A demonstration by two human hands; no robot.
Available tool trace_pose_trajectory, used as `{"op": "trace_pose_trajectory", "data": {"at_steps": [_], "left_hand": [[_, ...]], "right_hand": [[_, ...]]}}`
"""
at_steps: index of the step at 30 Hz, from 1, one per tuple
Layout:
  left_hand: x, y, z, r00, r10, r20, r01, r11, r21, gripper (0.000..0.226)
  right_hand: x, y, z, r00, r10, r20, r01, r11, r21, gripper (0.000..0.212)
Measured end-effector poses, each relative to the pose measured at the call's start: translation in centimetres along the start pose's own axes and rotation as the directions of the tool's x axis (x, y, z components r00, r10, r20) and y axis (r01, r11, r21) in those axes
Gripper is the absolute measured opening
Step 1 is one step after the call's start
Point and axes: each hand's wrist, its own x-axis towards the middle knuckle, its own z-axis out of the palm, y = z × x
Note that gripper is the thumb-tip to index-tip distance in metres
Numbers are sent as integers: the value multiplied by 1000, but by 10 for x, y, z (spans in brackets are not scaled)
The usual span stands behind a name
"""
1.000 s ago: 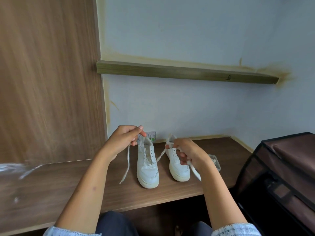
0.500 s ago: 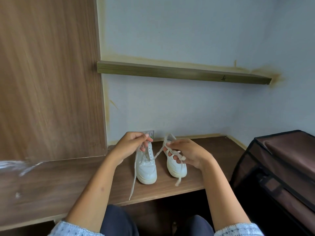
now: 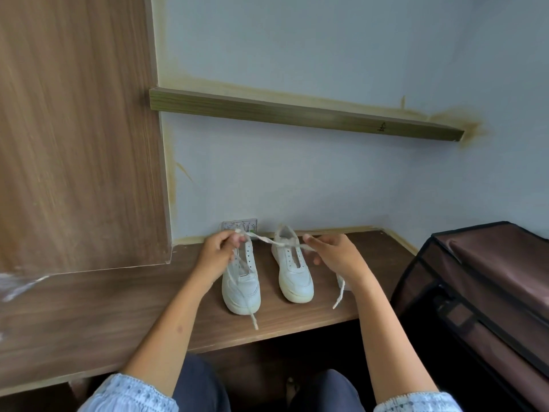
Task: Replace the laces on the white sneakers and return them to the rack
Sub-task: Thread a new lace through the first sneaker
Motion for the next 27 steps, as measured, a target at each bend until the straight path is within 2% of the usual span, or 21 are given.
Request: {"op": "trace_pose_trajectory", "data": {"at_steps": [1, 3, 6, 9, 10, 12, 14, 16, 20, 24, 27], "left_hand": [[4, -4, -5, 997, -17, -78, 17, 1000, -10, 20], [14, -15, -15, 973, -80, -214, 70, 996, -53, 21], [25, -29, -30, 951, -144, -274, 132, 989, -61, 22], [29, -26, -42, 966, -123, -227, 137, 989, 47, 22], [30, -21, -46, 972, -104, -211, 126, 987, 95, 22], [31, -1, -54, 980, -62, -187, 88, 987, 133, 22], [31, 29, -63, 986, -55, -159, 63, 997, 46, 24], [29, 64, -71, 993, -65, -99, 58, 995, -77, 23], [23, 128, -81, 1000, -29, 5, 30, 980, -195, 22], [17, 168, -82, 998, 57, 4, -55, 978, -203, 20], [13, 188, -83, 989, 135, 56, -114, 953, -281, 21]], "right_hand": [[1, 3, -3, 1000, 5, -19, -5, 1000, 3, 54], [4, 9, -6, 1000, -5, -24, 5, 1000, 8, 39], [12, 17, -4, 999, -10, -50, 8, 999, -48, 24], [18, 17, -1, 999, -11, -53, 7, 997, -75, 24], [19, 14, -2, 999, -22, -46, 21, 999, -26, 22], [17, 4, -5, 998, -59, -11, 60, 975, 215, 16], [12, -12, -11, 991, -130, 18, 108, 887, 448, 15], [8, -32, -19, 973, -229, 24, 181, 823, 539, 16], [-2, -84, -35, 940, -342, 3, 272, 752, 600, 16], [-6, -123, -45, 910, -411, -53, 352, 700, 621, 16], [-7, -145, -48, 889, -452, -77, 379, 632, 676, 24]]}}
